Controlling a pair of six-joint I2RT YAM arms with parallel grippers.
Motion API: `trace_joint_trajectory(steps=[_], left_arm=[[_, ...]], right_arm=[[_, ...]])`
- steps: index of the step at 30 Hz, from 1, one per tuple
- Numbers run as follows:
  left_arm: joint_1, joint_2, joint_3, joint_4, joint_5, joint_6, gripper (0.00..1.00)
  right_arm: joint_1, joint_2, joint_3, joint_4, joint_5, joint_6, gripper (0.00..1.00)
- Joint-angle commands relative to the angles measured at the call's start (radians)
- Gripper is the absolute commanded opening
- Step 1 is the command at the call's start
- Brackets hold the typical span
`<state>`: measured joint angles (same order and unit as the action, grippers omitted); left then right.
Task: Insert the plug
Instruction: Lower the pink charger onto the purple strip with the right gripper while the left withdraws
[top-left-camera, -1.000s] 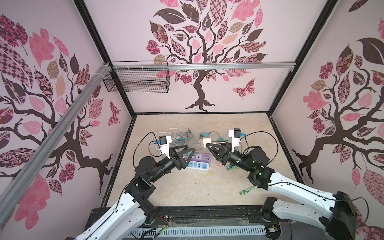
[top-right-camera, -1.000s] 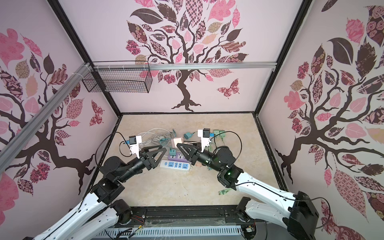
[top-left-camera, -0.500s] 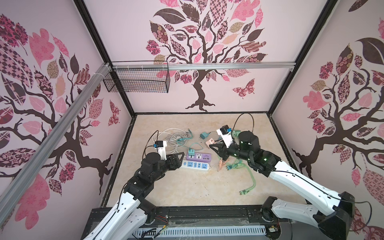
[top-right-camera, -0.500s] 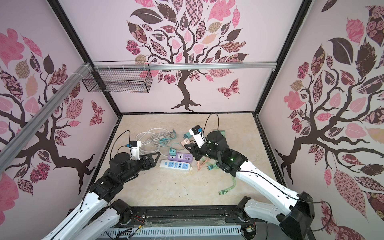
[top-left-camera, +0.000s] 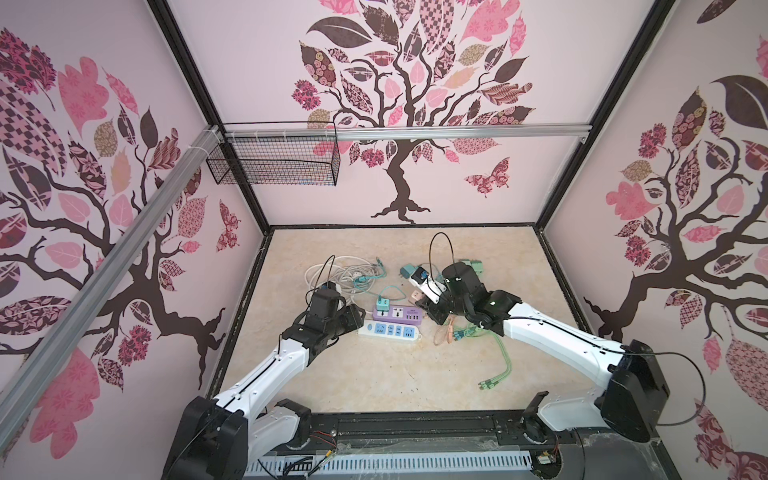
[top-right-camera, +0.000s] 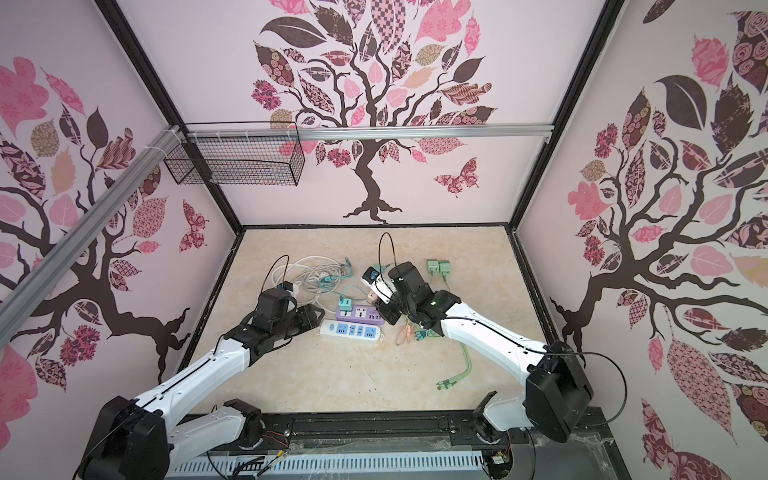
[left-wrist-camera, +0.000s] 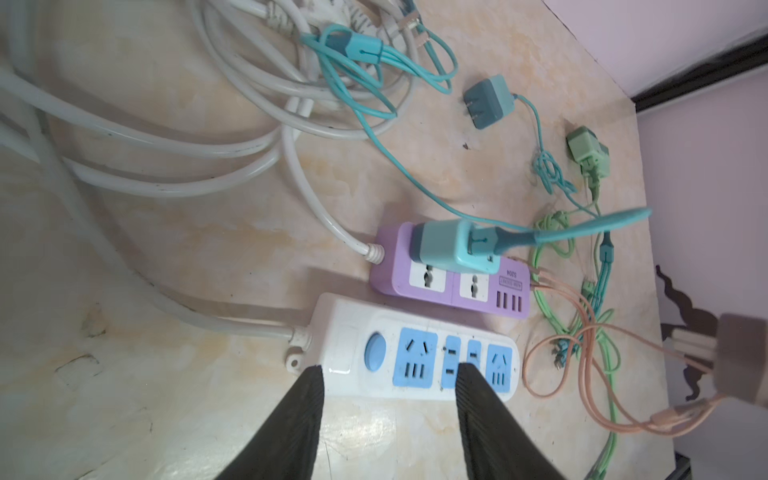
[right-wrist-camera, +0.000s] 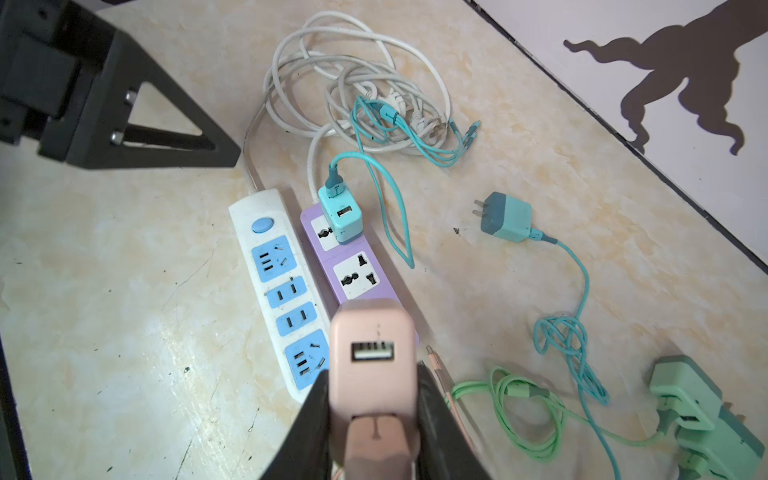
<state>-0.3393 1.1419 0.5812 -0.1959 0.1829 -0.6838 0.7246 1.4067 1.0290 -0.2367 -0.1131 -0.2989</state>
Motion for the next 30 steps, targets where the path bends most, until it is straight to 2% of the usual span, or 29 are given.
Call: trace_joint_trajectory(steps=[1,11,15,26,30], left_arm=[[0.039,0.038,-0.004,0.096,0.078,0.001,0.52],[0.043,0.208,0.059,0.145,0.143,0.032,0.49],[0.044,0.282,0.089,0.170,0.169,0.030,0.41],[0.044,0.412,0.147,0.208,0.211,0.027,0.34],[0.044,0.454,0.165,0.208,0.230,0.032,0.32]], right_arm=[[0.002,0.065,0.048,0.043,-0.030,-0.057,0.13],[0.002,0.169,0.043,0.098,-0.181,-0.173,0.14],[0.001,0.219,0.068,0.089,-0.222,-0.247,0.15],[-0.010,0.398,0.228,-0.028,-0.167,-0.357,0.13],[-0.023,0.440,0.273,-0.066,-0.181,-0.380,0.13]])
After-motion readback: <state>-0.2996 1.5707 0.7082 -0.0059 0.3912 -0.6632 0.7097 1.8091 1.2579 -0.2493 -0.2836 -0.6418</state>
